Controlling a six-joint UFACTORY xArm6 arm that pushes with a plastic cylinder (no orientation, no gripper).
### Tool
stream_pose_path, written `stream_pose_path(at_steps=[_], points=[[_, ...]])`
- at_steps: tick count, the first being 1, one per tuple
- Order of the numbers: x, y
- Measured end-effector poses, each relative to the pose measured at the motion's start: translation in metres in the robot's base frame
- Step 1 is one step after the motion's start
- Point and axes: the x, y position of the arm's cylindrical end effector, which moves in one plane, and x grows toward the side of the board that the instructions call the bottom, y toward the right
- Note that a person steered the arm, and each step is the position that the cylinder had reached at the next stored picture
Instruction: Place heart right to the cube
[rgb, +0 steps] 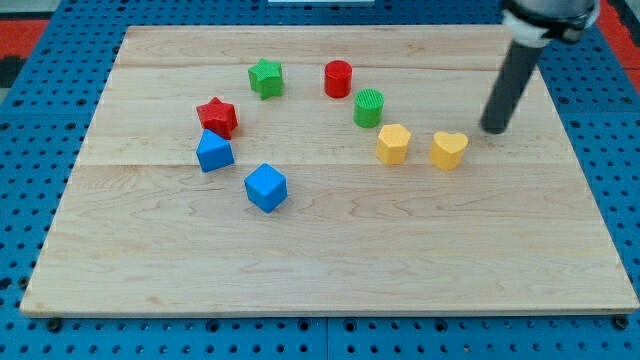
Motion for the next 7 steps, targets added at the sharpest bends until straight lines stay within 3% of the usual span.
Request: stream_pose_path(at_steps=[1,2,3,4,5,7], points=[[0.049,-0.009],[0.065,-0.029],[0.059,0.047],[0.013,0.039],[0.0,-0.022],[0.057,-0.071]])
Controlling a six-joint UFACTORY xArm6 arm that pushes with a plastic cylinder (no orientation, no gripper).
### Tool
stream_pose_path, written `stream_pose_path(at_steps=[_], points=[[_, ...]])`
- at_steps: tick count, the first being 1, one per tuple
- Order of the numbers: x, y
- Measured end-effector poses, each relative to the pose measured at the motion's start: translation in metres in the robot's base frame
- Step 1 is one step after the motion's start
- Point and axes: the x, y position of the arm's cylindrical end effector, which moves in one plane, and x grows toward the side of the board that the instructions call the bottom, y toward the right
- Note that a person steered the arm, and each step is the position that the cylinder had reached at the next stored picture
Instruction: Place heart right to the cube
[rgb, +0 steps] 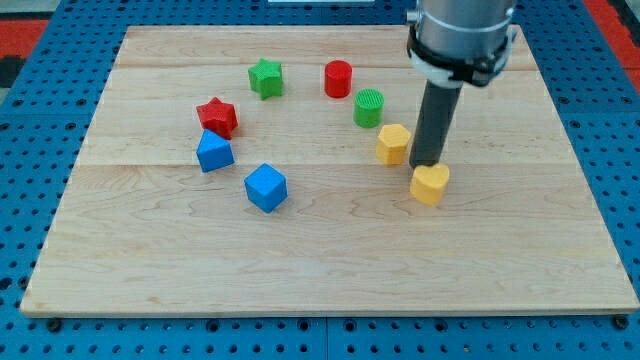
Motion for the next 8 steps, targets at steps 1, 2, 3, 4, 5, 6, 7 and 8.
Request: stream_pose_path(at_steps=[1,2,3,4,5,6,7,8], points=[[0.004,0.055],[0.041,0.083],[0.053,0.032],[0.013,-0.009],[0.029,-0.023],[0.023,-0.005],[0.019,-0.013],[0.008,-0.037]])
